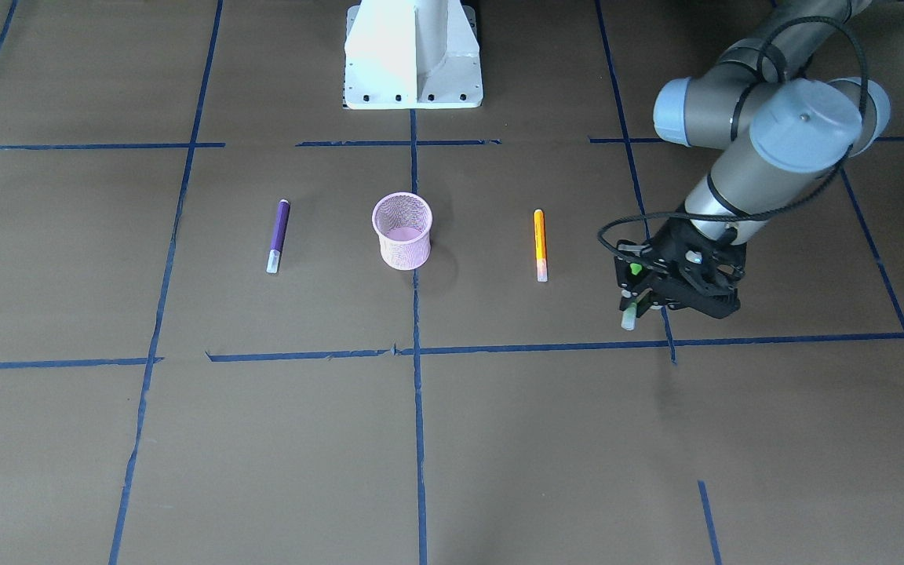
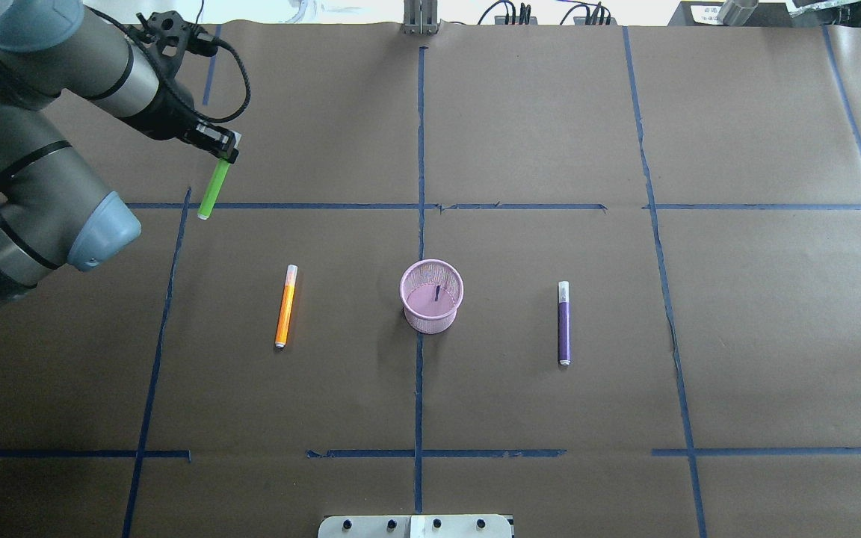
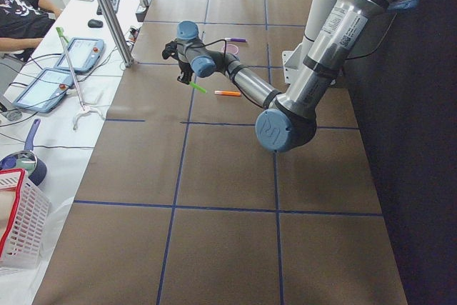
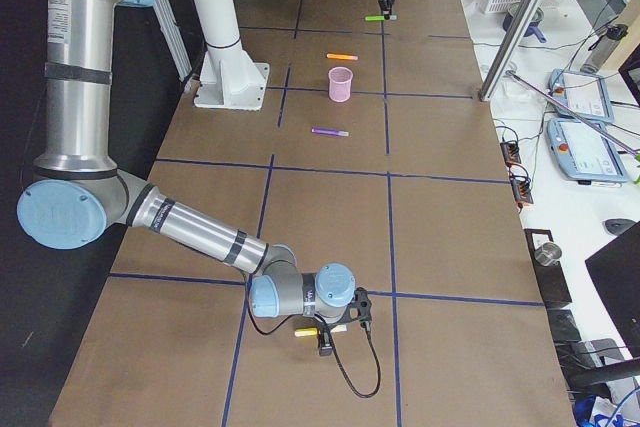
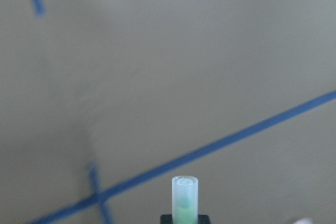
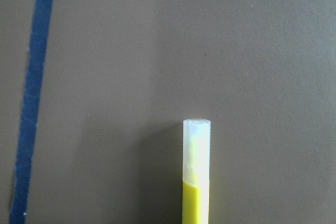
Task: Collect pens into pen holder
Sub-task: 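Lift the green marker and carry it over the pink cup, then lower the green marker into the pink cup and release it, then raise the left gripper and move it toward the orange marker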
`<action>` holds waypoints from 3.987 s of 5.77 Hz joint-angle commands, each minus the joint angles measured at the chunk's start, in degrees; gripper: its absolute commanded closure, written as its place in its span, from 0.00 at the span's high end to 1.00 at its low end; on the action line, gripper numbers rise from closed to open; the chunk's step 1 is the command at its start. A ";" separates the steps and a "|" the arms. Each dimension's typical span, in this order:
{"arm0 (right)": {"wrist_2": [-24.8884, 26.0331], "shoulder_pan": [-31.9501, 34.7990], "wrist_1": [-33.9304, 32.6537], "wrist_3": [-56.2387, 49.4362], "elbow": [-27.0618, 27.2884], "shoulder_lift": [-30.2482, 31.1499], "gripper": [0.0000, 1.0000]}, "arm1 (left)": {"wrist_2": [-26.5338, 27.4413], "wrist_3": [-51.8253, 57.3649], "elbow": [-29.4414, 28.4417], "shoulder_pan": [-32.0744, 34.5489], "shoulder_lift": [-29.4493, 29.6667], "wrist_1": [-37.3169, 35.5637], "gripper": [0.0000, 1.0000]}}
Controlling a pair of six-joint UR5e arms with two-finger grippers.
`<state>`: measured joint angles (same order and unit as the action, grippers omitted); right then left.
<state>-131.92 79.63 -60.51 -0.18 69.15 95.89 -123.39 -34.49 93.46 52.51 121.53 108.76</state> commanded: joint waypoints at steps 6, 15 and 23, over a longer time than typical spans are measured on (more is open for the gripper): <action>-0.09 0.00 0.13 -0.09 0.11 0.00 1.00 | 33.09 -24.13 2.87 -25.06 5.21 26.55 0.00; -0.09 0.00 0.13 -0.09 0.20 0.09 1.00 | 36.73 -24.05 -5.14 -27.81 3.97 36.61 0.99; -0.09 0.00 1.44 1.65 0.02 0.44 0.65 | 16.46 -23.35 15.96 -17.89 2.06 -8.99 1.00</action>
<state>-132.00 79.63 -59.06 0.38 69.17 96.27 -103.44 -57.85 109.34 32.91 124.40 102.53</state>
